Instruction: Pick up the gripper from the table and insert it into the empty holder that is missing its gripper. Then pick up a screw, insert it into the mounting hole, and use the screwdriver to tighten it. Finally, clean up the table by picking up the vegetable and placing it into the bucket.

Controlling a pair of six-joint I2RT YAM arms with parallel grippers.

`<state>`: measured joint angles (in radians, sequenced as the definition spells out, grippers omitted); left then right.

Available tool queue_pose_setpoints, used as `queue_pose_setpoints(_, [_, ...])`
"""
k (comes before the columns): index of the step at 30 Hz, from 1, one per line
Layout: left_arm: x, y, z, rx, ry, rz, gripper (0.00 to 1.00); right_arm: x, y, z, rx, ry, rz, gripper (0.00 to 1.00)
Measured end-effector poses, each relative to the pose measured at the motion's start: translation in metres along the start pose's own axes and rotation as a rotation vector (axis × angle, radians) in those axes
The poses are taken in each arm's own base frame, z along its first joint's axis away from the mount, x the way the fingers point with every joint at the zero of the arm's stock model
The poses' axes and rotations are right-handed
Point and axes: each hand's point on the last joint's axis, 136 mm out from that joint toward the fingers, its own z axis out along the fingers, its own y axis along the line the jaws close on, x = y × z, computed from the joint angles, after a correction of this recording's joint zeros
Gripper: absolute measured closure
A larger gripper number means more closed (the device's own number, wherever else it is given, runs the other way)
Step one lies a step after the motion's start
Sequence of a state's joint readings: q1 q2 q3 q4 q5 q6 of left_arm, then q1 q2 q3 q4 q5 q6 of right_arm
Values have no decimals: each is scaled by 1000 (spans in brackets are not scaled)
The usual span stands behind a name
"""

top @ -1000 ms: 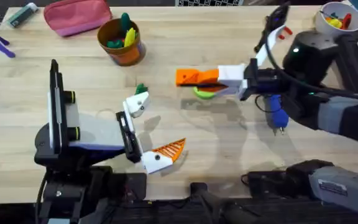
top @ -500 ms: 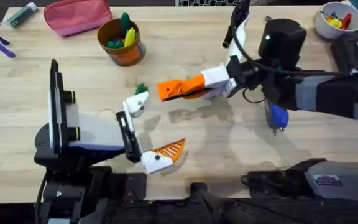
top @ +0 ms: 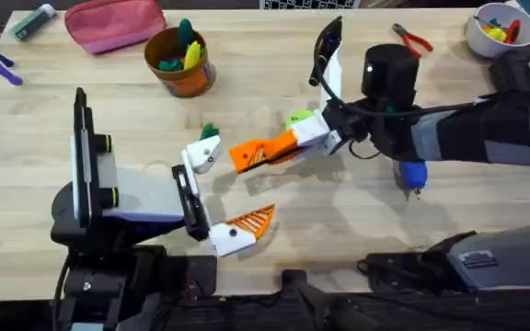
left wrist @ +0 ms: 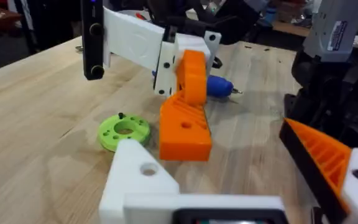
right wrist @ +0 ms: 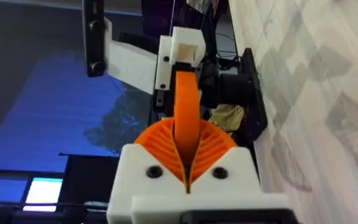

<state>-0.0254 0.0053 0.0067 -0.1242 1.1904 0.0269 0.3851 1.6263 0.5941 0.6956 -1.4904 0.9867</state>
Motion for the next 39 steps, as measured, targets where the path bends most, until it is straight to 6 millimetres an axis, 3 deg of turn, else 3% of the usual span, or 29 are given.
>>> queue_pose_setpoints(10, [0, 0, 0, 0, 0, 0, 15, 5, 4, 16, -5, 47, -12, 989])
queue_pose_setpoints(25, [0, 1, 0, -3, 0, 0, 15, -6, 11, 28, 14, 38, -23, 989])
queue_pose_setpoints(39, [0, 1, 0, -5, 0, 0, 15, -6, 8, 29, 23, 31, 15, 989])
